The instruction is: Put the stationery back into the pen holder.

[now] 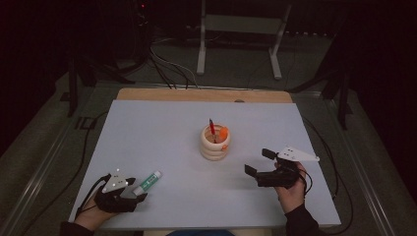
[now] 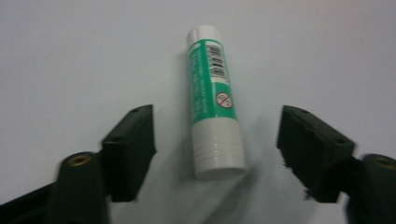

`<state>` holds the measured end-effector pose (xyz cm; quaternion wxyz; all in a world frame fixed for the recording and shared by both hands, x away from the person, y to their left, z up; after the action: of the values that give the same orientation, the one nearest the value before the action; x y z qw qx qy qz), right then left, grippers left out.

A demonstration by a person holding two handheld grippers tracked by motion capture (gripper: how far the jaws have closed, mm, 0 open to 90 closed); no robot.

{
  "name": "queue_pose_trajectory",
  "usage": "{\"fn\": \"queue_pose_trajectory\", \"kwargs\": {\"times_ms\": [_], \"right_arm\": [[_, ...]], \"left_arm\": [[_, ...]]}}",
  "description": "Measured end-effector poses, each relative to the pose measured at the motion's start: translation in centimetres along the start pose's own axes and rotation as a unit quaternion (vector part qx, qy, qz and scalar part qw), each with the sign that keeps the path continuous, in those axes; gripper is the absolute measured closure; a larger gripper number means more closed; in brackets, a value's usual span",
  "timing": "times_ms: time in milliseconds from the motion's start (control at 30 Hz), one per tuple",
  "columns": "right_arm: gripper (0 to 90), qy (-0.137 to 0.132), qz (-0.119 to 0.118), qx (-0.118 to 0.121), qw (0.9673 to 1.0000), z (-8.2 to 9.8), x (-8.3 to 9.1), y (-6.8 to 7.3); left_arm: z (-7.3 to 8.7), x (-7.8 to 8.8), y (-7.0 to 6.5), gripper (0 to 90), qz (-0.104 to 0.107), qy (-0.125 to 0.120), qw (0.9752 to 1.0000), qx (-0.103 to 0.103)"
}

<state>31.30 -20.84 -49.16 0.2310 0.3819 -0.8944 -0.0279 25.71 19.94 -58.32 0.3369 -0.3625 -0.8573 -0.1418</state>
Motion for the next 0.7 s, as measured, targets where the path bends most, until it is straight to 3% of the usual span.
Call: {"fn": "queue_pose_trajectory", "kwargs": {"times_ms": [133, 300, 467, 700], "right_arm": [[2.3, 0.0, 0.001, 0.0, 1.0, 0.0, 0.0, 0.0], [2.3, 0.0, 0.002, -0.001, 1.0, 0.0, 0.1, -0.1], [2.3, 0.001, 0.002, 0.0, 1.0, 0.0, 0.1, -0.1], [2.3, 0.002, 0.002, 0.001, 1.0, 0.0, 0.0, -0.1]], "left_arm": [[0.1, -0.3, 0.1, 42.6, 0.0, 0.006, 1.0, -0.003], [0.1, -0.4, 0.0, 48.6, 0.003, 0.005, 1.0, -0.007], [0.3, -1.0, -0.4, 54.7, 0.006, 0.017, 0.9993, -0.032], [0.2, -1.1, -0.4, 65.1, 0.007, 0.018, 0.9992, -0.035]]}}
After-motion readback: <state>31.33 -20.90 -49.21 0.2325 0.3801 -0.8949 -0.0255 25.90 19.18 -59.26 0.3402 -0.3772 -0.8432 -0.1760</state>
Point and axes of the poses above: each handheld gripper's, and its own axes: x roughly backward along the jaws, z roughly out of its underside, y roughly to its left, the point moved 7 cm from there along -x, roughly forward along the jaws, and after that the axes turned 2 degrees about -x, right-handed, at the moved point
